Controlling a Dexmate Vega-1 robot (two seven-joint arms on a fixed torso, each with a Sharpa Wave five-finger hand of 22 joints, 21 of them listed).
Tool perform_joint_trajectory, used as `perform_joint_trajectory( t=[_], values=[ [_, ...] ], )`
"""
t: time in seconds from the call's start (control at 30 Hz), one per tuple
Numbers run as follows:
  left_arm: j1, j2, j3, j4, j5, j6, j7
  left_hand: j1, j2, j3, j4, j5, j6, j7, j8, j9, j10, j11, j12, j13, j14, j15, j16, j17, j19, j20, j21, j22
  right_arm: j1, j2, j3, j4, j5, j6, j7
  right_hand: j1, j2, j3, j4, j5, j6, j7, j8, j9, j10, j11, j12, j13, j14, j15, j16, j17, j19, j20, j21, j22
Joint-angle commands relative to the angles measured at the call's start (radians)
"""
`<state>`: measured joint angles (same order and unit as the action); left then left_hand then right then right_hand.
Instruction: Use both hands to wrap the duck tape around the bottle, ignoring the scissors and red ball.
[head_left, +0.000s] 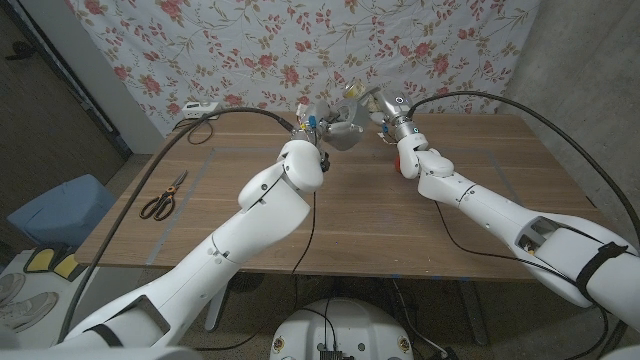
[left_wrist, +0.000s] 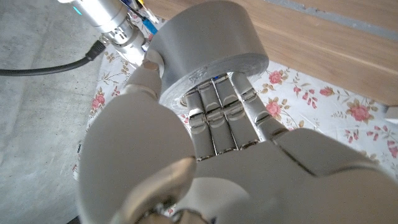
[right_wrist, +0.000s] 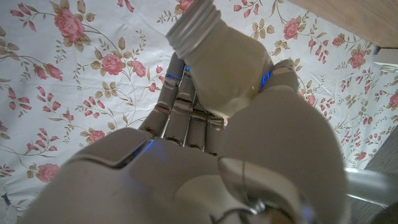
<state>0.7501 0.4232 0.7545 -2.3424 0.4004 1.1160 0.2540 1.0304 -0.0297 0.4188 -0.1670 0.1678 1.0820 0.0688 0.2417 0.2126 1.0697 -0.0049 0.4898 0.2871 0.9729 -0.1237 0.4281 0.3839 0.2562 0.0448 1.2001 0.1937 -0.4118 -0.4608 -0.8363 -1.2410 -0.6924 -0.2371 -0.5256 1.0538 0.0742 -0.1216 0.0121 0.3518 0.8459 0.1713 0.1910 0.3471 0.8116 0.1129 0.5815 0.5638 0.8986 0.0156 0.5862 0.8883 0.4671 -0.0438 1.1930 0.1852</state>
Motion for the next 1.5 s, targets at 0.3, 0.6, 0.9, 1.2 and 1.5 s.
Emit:
perform_joint_trajectory(
  t=[0.3, 0.6, 0.9, 1.2, 1.5],
  values=[
    [0.188, -0.140, -0.316, 0.307, -0.174, -0.521, 0.049, 0.159, 0.160, 0.001, 0.008, 0.014, 0.013, -0.007, -0.003, 0.008, 0.122, -0.166, -0.023, 0.007, -0.010, -0.112, -0.027, -0.005, -0.006, -0.022, -0.004, -0.006, -0.034, 0.008, 0.094, -0.006, 0.080, 0.125, -0.254, 0.089, 0.093, 0.243, 0.135, 0.006, 0.248, -0.177, 0.013, 0.002, 0.305, -0.167, 0.056, 0.004, 0.153, -0.226, 0.008, 0.181, 0.003, -0.058, 0.012, 0.002],
    [0.156, -0.179, -0.400, 0.417, -0.372, -0.576, -0.087, 0.155, 0.168, 0.001, 0.014, 0.017, -0.003, 0.007, -0.007, 0.014, 0.109, -0.152, -0.029, 0.015, -0.017, -0.108, -0.037, -0.006, -0.005, -0.020, -0.002, -0.007, -0.064, -0.015, 0.124, -0.077, 0.127, 0.174, -0.252, 0.090, 0.093, 0.244, 0.135, 0.004, 0.251, -0.175, 0.013, 0.003, 0.311, -0.165, 0.058, 0.007, 0.157, -0.226, 0.011, 0.190, 0.004, -0.059, 0.016, 0.002],
    [0.110, -0.142, -0.419, 0.449, -0.377, -0.574, -0.091, 0.154, 0.172, -0.001, 0.015, 0.019, -0.008, 0.008, -0.002, 0.027, 0.106, -0.152, -0.027, 0.028, -0.021, -0.108, -0.042, -0.003, -0.011, -0.014, -0.002, -0.007, -0.055, -0.030, 0.137, -0.025, 0.211, 0.347, -0.222, 0.091, 0.091, 0.242, 0.134, 0.003, 0.251, -0.178, 0.013, 0.004, 0.306, -0.169, 0.058, 0.015, 0.152, -0.226, 0.011, 0.199, 0.002, -0.064, 0.017, 0.002],
    [0.061, -0.106, -0.359, 0.449, -0.225, -0.549, 0.016, 0.144, 0.177, -0.002, 0.022, 0.021, -0.017, -0.003, -0.001, 0.036, 0.102, -0.167, -0.027, 0.039, -0.033, -0.108, -0.051, -0.003, -0.016, -0.019, -0.003, -0.007, -0.029, -0.100, 0.113, -0.065, 0.226, 0.382, 0.004, 0.085, 0.089, 0.237, 0.140, 0.003, 0.235, -0.194, 0.005, 0.002, 0.274, -0.174, 0.035, 0.006, 0.116, -0.228, -0.013, 0.195, -0.018, -0.082, 0.010, -0.001],
    [0.034, -0.105, -0.356, 0.474, -0.170, -0.543, 0.048, 0.143, 0.177, -0.003, 0.020, 0.022, -0.011, -0.003, 0.001, 0.036, 0.102, -0.164, -0.026, 0.046, -0.029, -0.111, -0.051, 0.000, -0.017, -0.022, -0.004, -0.008, -0.045, -0.147, 0.133, -0.116, 0.309, 0.465, 0.144, 0.081, 0.084, 0.231, 0.143, 0.008, 0.219, -0.204, 0.000, -0.004, 0.256, -0.163, 0.022, 0.002, 0.098, -0.228, -0.028, 0.193, -0.026, -0.088, 0.003, -0.004]
  ],
)
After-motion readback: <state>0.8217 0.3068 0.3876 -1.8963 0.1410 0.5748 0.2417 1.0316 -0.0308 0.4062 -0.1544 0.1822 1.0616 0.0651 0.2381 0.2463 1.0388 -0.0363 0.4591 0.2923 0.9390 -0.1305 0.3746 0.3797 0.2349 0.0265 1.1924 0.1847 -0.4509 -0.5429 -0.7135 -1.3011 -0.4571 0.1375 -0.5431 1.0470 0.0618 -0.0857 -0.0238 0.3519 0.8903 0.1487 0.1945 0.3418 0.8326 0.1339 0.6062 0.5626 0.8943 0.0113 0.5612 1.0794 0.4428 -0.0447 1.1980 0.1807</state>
